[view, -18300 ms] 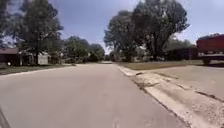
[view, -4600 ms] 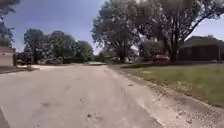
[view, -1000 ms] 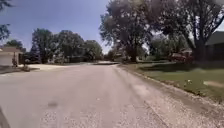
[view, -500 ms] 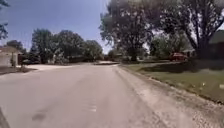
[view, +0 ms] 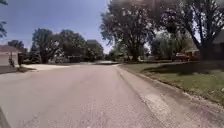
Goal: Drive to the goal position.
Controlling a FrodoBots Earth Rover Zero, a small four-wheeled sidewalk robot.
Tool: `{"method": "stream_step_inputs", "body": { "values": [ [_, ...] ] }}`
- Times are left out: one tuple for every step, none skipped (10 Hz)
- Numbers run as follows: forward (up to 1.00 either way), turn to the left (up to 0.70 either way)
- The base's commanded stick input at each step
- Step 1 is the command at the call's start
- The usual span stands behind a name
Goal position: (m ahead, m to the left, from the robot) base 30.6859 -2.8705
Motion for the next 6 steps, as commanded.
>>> {"method": "stream_step_inputs", "body": {
  "values": [
    [0.7, 0.0],
    [0.7, 0.0],
    [0.7, 0.0],
    [0.7, 0.0],
    [0.7, 0.0],
    [0.7, 0.0]
  ]
}}
